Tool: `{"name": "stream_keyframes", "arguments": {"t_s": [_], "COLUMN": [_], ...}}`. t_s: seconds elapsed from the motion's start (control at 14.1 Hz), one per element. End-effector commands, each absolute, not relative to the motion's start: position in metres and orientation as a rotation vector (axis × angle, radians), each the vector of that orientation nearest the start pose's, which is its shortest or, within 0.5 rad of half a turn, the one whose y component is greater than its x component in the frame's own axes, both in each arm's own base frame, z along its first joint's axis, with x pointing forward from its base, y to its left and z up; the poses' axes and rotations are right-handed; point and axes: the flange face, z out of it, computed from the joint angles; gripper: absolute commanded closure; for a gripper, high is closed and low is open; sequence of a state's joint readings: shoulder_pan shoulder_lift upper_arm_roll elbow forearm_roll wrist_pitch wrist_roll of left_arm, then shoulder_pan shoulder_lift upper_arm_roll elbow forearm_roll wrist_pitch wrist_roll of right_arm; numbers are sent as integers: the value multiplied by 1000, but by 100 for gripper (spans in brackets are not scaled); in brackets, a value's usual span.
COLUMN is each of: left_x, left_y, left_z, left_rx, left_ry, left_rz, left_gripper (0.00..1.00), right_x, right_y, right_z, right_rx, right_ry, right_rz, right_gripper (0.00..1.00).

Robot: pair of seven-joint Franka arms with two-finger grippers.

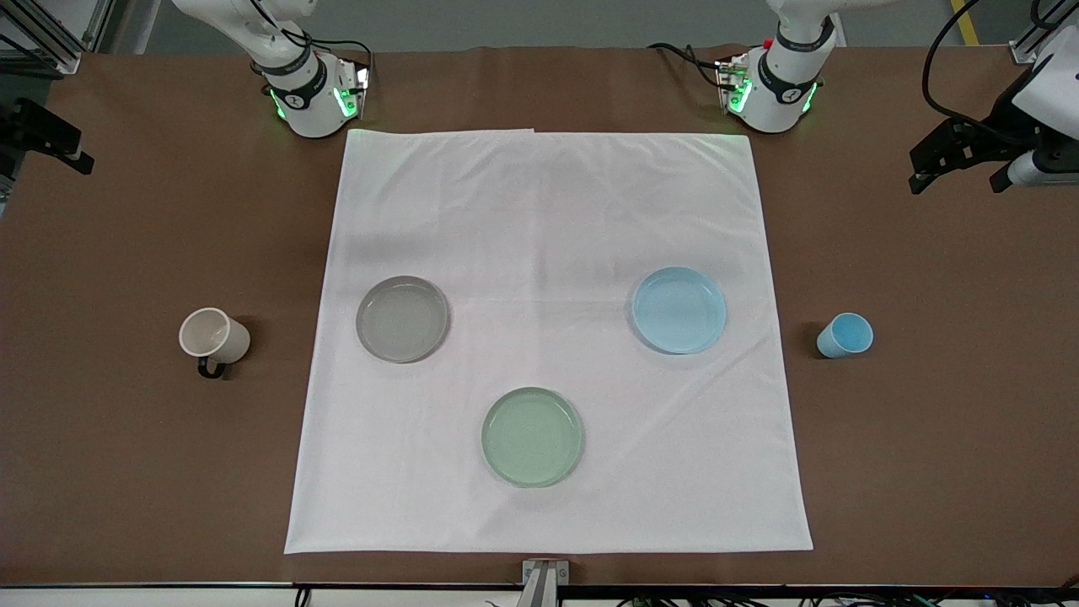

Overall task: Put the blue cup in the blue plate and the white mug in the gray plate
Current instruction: 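Reach the left gripper toward the blue cup while the right gripper reaches the mug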

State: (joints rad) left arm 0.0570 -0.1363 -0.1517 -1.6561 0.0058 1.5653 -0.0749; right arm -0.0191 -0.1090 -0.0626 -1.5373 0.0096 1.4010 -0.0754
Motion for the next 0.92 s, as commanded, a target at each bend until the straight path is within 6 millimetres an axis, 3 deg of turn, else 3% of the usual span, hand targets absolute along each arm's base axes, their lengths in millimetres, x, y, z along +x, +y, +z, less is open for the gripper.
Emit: {"name": "stream_keyframes", "arguments": {"t_s": [0.0,0.21,0.35,0.57,0.64,0.78,0.85], "left_x": [509,517,531,550,554,560,565], "left_y": [-54,-50,-48,-42,-40,-35,-30], "left_z": [658,657,636,579,552,496,462], "left_rx": [-3111,-3103,-3096,-3023,-3013,-3019,-3024], "left_ry": [55,48,48,35,42,-42,-104], "left_rz": [-56,-55,5,68,60,19,21], "left_gripper": [0,0,0,0,0,0,0], "right_x": [497,496,495,497,503,534,556], "right_y": [-42,-40,-41,-46,-47,-50,-55], "right_z": [690,689,688,685,674,631,610], "right_rx": [-3122,-3109,-3108,-3107,-3106,-3113,-3112], "right_ry": [1,40,31,40,46,48,63], "right_rz": [29,40,59,65,99,203,172], "right_gripper": [0,0,0,0,0,0,0]}}
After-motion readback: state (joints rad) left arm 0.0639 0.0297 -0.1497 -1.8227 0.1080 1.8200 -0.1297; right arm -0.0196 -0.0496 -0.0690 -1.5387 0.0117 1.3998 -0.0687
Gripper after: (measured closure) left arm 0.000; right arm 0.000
